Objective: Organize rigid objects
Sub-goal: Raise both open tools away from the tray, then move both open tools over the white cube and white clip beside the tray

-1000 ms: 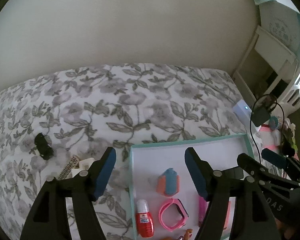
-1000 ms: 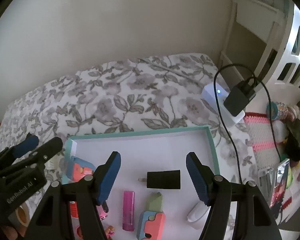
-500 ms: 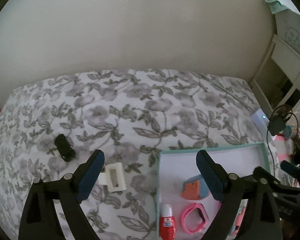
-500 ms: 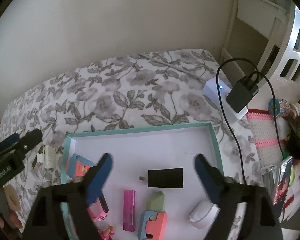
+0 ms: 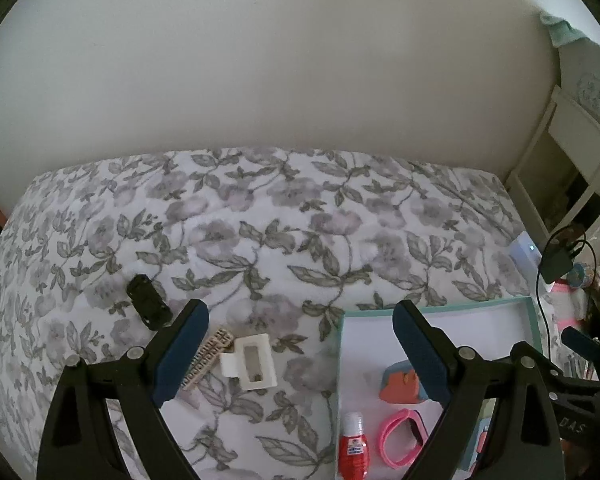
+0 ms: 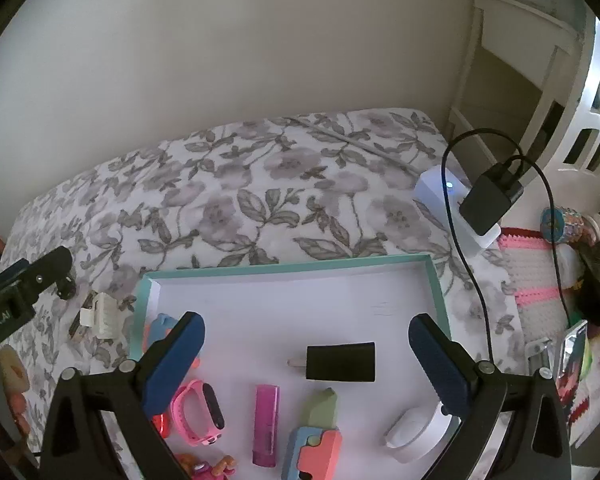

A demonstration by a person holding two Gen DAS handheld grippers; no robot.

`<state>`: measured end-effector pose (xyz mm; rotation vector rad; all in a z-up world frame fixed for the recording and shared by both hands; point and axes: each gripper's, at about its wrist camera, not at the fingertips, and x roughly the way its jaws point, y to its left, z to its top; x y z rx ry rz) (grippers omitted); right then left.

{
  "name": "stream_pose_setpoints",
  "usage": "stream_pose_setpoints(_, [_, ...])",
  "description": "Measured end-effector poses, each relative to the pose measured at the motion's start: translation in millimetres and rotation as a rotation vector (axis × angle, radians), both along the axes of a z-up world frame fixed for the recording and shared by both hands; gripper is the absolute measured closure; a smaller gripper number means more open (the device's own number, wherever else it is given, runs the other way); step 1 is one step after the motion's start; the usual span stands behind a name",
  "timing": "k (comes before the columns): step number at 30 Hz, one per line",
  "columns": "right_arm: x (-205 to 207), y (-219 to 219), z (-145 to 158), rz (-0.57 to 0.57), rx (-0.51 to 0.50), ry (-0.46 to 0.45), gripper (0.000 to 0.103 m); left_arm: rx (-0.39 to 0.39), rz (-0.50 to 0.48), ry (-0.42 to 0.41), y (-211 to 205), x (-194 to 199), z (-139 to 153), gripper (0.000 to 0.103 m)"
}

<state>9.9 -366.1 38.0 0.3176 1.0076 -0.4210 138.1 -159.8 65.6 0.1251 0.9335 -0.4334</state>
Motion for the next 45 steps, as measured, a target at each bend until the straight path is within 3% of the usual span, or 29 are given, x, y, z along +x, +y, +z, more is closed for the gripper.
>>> stream_pose_setpoints(9, [17, 45, 8, 0.121, 0.033, -0.051, 0.000, 0.040, 0.159, -0.025, 72, 20, 6, 0.009])
stream_pose_setpoints(20, [42, 115, 7, 0.252, 0.056, -0.056, 0.000, 0.110, 0.373, 0.023, 178, 34, -8, 0.009])
stream_pose_setpoints(28, [59, 166, 4, 0.355, 0.065, -0.053, 0.000, 0.097, 0.471, 0.043, 232, 37, -5, 0.009])
stream_pose_setpoints(38, [83, 199, -17, 0.390, 0.067, -0.021, 0.000, 0.041, 0.532, 0.121, 257, 42, -29, 0.009])
stream_pose_setpoints(45, [105, 206, -41, 0.387, 0.049, -0.004, 0.003, 0.018, 0.468, 0.229, 234, 44, -62, 0.009])
